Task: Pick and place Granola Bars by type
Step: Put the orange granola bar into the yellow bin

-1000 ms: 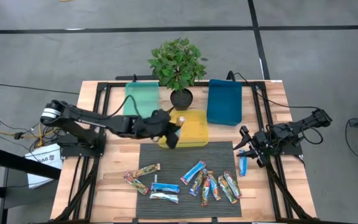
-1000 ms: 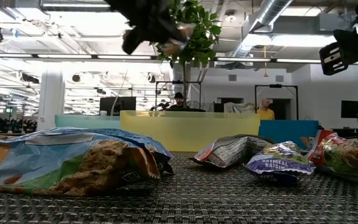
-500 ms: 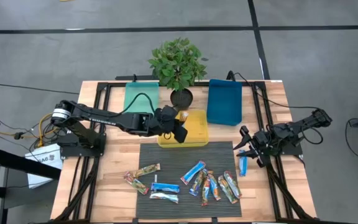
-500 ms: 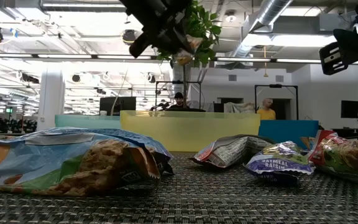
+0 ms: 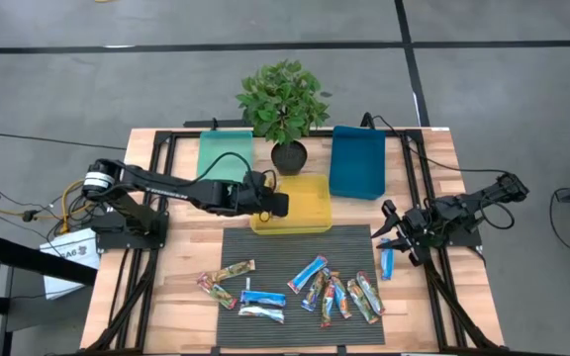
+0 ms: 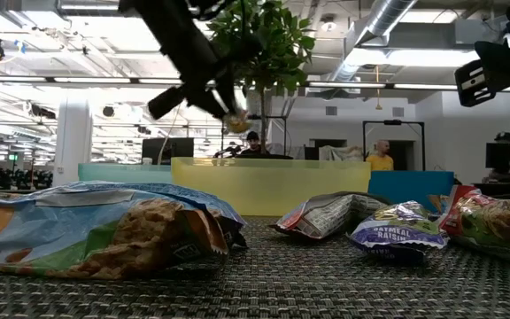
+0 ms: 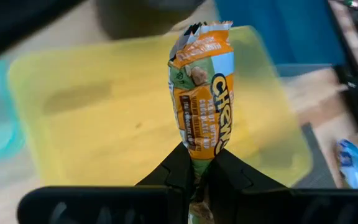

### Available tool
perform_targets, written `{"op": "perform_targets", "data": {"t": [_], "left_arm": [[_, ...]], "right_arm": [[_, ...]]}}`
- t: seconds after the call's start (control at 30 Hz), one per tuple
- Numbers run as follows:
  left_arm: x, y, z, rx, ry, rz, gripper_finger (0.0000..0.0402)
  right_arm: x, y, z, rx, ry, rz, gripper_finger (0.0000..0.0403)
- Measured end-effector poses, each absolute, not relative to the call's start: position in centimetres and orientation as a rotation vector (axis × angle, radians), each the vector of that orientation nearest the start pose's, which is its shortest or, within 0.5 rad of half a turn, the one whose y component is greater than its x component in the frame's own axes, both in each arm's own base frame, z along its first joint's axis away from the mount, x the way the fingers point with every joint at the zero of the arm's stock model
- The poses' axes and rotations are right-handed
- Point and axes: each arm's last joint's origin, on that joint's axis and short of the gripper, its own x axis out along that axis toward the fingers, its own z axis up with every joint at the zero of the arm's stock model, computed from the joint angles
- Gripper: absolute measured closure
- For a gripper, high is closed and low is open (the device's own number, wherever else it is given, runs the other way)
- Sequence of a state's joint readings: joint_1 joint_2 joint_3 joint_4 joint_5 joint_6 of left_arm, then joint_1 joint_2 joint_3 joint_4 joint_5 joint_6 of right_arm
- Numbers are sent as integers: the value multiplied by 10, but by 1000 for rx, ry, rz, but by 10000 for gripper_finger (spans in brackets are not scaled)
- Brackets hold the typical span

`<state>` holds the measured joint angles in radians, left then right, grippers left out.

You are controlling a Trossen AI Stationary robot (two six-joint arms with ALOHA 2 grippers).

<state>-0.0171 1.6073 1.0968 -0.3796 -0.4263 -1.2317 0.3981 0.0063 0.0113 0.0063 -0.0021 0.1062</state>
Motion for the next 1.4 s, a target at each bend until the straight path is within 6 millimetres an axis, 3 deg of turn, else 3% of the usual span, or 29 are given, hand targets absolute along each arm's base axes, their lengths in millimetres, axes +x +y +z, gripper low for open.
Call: {"op": "perform_targets", "data": {"t": [0.27, 0.53, 1.03, 1.4], "left_arm": [[323, 14, 209, -1008, 522, 923, 374], [323, 16, 209, -1008, 542, 906, 371], [322, 17, 208, -1017, 562, 907, 307], [322, 17, 208, -1010, 568, 912, 303]], "right_arm": [[90, 38, 168, 107, 10, 400, 273], [90, 38, 168, 107, 10, 400, 273], [90, 38, 168, 107, 10, 400, 273], [90, 38, 168, 107, 10, 400, 273]]}}
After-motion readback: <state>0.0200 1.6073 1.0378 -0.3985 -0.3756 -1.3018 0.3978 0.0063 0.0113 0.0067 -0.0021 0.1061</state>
